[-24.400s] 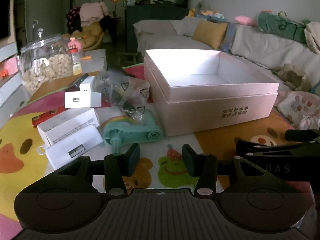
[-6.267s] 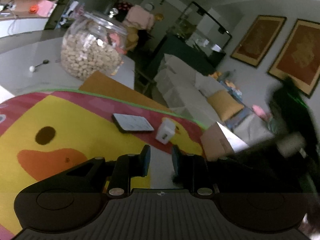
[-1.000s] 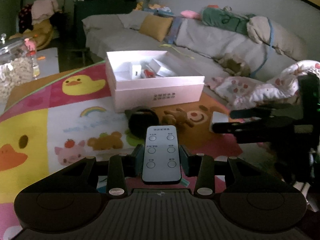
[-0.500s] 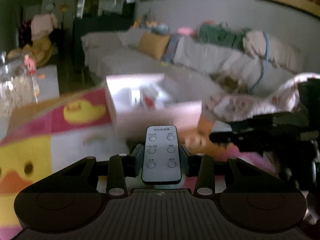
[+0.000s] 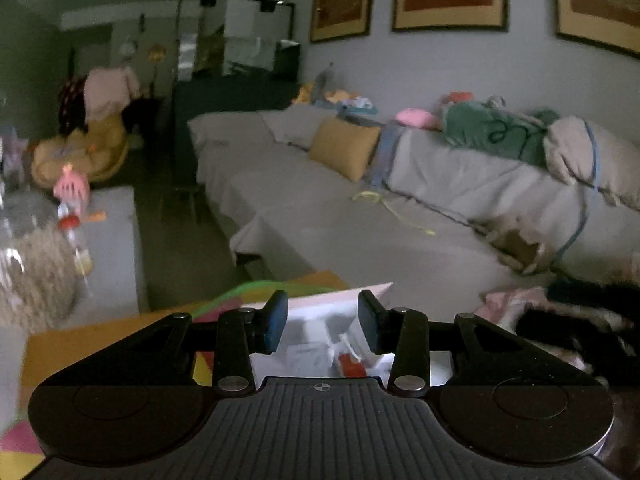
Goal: Organize rigid objects
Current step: 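Carry the remote and cube into the pink box and open both tools, then reach the left tool to the clear plastic bag on the mat and grasp it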
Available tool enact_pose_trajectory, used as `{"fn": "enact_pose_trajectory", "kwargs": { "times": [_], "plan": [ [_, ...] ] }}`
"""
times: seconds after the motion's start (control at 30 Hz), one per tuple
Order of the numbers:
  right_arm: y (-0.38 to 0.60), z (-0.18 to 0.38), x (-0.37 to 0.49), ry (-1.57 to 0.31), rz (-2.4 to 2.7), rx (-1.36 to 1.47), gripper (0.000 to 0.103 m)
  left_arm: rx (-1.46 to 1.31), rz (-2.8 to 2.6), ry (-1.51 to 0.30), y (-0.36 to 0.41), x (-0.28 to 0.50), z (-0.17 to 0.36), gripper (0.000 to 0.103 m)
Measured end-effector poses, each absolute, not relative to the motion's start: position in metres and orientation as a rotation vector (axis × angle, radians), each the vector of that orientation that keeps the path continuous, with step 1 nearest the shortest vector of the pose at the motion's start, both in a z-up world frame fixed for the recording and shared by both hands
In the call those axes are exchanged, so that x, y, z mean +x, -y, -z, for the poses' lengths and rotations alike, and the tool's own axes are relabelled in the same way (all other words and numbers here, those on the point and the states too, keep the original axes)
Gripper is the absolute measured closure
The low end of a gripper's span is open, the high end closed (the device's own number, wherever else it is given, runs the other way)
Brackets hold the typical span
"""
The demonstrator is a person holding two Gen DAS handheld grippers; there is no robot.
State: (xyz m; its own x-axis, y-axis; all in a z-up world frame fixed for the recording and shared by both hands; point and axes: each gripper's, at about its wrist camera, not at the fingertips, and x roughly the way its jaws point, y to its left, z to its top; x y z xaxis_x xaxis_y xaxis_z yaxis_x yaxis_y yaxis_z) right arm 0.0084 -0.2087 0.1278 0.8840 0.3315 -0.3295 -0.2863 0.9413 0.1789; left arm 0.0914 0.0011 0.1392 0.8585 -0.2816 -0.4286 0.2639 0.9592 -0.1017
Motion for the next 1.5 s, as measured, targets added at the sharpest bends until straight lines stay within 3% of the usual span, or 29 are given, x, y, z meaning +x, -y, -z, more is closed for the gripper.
{"fn": "enact_pose_trajectory", "kwargs": {
  "times": [0.13,0.37,0.77,1.5],
  "plan": [
    [0.215,-0.077,-0.007,-0.460,-0.260,0.047,0.021,-0.147,0.256,-0.484,-0.026,0.068,-0.114,0.060],
    [0.219,-0.016,-0.027,-0.633,-0.279,0.034,0.021,-0.049,0.253,-0.605,-0.036,-0.013,-0.073,0.060],
    [0.198,-0.002,-0.040,-0.666,-0.302,-0.006,0.021,0.058,0.384,-0.645,-0.019,-0.094,-0.063,0.060],
    [0.201,0.000,-0.035,-0.680,-0.317,0.030,0.019,0.101,0.472,-0.741,0.027,-0.066,-0.029,0.060]
  ]
}}
